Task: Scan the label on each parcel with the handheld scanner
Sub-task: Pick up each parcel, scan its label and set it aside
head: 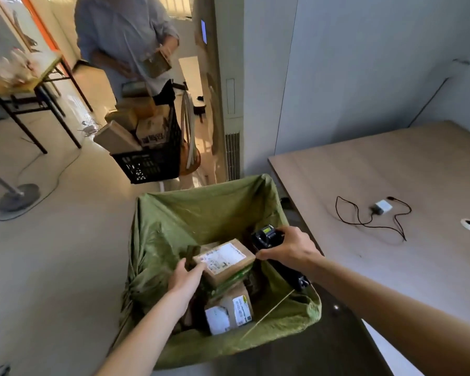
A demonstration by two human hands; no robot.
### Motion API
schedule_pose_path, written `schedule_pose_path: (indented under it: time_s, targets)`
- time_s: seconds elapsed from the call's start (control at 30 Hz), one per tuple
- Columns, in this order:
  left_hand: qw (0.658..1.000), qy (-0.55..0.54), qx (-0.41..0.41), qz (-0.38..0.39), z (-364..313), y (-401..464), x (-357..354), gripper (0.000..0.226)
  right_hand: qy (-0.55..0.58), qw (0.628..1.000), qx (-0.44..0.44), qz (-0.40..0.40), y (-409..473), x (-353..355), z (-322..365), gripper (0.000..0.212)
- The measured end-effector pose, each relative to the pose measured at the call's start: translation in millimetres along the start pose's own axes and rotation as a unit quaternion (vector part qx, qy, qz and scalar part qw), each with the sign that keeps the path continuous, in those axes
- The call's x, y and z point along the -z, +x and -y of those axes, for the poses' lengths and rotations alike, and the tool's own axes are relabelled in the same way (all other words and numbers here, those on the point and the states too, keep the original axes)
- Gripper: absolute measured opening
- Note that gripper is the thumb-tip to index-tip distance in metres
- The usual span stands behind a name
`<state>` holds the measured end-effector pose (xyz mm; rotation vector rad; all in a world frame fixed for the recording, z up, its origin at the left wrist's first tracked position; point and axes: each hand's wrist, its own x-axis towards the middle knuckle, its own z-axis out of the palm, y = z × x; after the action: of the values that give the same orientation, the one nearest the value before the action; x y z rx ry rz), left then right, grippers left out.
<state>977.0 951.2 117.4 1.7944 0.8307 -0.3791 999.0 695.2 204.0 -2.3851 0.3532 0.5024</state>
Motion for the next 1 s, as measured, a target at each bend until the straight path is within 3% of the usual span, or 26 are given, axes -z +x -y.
schedule_pose_path:
  time_s: [0.17,0.3,0.5,0.67,0.9,1.0]
  targets:
    - [0.996,0.062,-0.06,0.023,-10.5,25.4,1.2,0.068,-0.014,1.0,-0.001,-0.002,11.8,-1.0,-9.4,0.085]
    - [0.974,0.111,-0.187,0.059,-40.5,15.9,13.7,0.051,-0.01,1.0,0.014,-0.026,1.3,6.0,-9.6,0.083]
    - [0.898,0.193,-0.366,0.148,-99.6,-31.0,20.2,0.051,0.018,0.996,0.025,-0.089,-53.0,43.1,-8.5,0.088]
    - [0.868,0.177,-0.412,0.214,-140.2,-96.4,-0.7,0.049,0.045,0.986,-0.002,-0.161,-136.8,88.8,-20.3,0.08]
    - [0.764,0.239,-0.512,0.311,-155.2,-226.2,-71.6,0.075,0.071,0.95,-0.101,-0.285,-291.3,139.0,-85.7,0.06]
    - [0.713,0.254,-0.547,0.358,-149.9,-299.0,-119.0,0.074,0.074,0.92,-0.17,-0.344,-376.0,155.9,-128.3,0.055]
